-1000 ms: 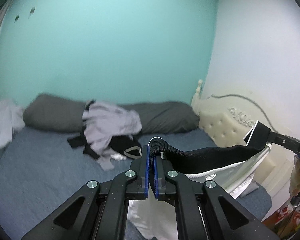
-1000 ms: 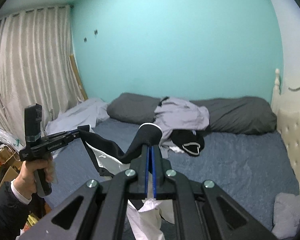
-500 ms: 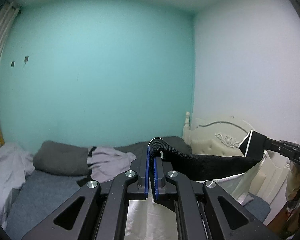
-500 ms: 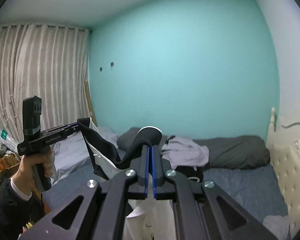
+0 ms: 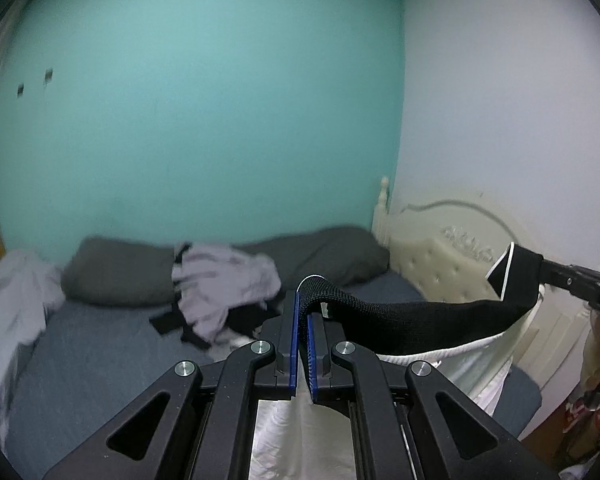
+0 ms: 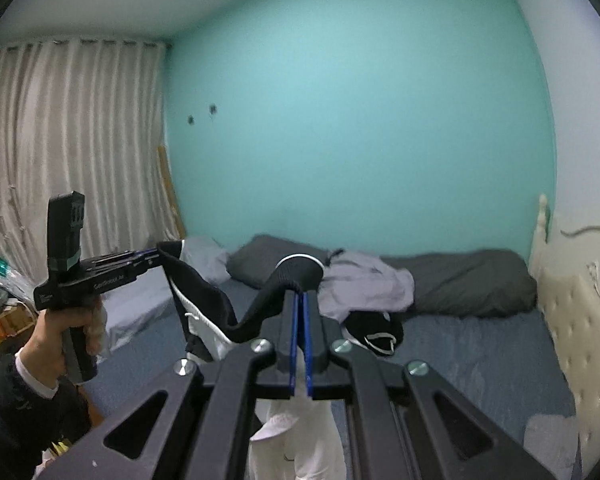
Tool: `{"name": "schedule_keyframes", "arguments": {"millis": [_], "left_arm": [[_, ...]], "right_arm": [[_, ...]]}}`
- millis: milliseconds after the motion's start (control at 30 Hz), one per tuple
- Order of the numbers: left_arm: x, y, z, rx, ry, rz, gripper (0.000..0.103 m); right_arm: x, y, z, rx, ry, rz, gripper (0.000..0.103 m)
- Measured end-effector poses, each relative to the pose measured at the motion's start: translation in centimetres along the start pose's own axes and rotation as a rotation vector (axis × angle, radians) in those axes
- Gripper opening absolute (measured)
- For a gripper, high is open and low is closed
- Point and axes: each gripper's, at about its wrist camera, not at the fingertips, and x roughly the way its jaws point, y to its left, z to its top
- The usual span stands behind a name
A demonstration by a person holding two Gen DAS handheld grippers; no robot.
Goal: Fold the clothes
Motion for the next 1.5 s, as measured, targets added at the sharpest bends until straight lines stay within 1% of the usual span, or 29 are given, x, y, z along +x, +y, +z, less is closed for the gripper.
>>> {"name": "schedule_keyframes", "arguments": {"millis": [167,333,433,533,733,900,1067,1267,1500], "left_arm": [[9.3,2.6,-4.0,-0.038,0.106,0.008,0.003],[20.0,5.3,-8.5,-0.070,0.204,0.015,0.003],[25.4,6.9,-10.9,-0.095,0.250,0.025,0.003],[31.6,8.8,-13.6,-0.122,0.298,0.034,0.003],[41.4,12.0,-18.4,-0.173,0.375,0.060,0.003],[47.6,14.5,-21.7,-0.204,0.434,0.085,0.003],[52.6,16.2,-24.5,-0.220,0.486,0.098,0.003],[57.6,17.2,-27.0,-0.233,0.540,0.111,0.003],[61.6,18.6,-29.5,-0.264,0.597,0.139,0.003]], "right_arm": [[7.3,-3.4,-3.5,0.041,0.102,-0.015,0.002],[15.3,-7.0,-7.8,0.067,0.200,-0.033,0.002],[21.2,-9.7,-10.9,0.075,0.267,-0.046,0.002],[26.5,-12.2,-13.7,0.090,0.320,-0.059,0.002],[37.9,-18.6,-19.2,0.147,0.409,-0.092,0.002],[45.0,-22.9,-23.0,0.188,0.472,-0.128,0.002],[50.1,-26.1,-26.4,0.217,0.521,-0.159,0.002],[54.6,-28.9,-29.5,0.249,0.576,-0.187,0.002],[59.0,-30.7,-32.5,0.255,0.629,-0.209,0.002]]}}
